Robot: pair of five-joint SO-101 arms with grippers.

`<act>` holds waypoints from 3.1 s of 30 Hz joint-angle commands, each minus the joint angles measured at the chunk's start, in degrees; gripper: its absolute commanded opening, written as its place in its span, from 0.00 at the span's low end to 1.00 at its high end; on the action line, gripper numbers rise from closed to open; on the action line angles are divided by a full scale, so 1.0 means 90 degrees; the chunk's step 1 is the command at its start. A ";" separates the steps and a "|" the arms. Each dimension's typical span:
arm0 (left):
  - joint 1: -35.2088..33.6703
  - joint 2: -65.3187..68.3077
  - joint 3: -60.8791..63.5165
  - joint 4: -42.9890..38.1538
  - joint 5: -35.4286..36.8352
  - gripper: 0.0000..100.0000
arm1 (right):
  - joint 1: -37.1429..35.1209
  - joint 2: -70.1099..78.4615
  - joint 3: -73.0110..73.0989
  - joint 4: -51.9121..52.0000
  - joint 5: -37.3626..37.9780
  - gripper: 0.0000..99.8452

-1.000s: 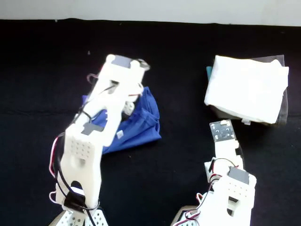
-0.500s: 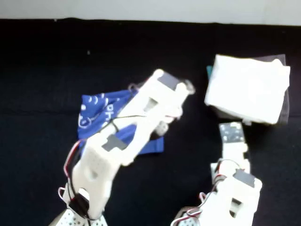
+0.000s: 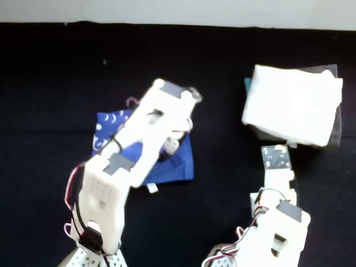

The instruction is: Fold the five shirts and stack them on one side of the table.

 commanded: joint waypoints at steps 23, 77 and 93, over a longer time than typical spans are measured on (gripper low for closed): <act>-0.2994 -0.0943 -0.0347 -0.0703 -0.1114 0.01 | -0.2720 0.0640 -0.3072 0.0943 -0.1192 0.14; -0.4176 0.0435 -0.1392 -0.1670 -0.1026 0.01 | -0.5387 1.0965 -1.4921 0.3805 -0.2686 0.14; -0.4742 0.0444 -0.4186 0.1153 -0.0625 0.01 | -0.6208 1.1619 -1.5009 0.4879 -0.5284 0.33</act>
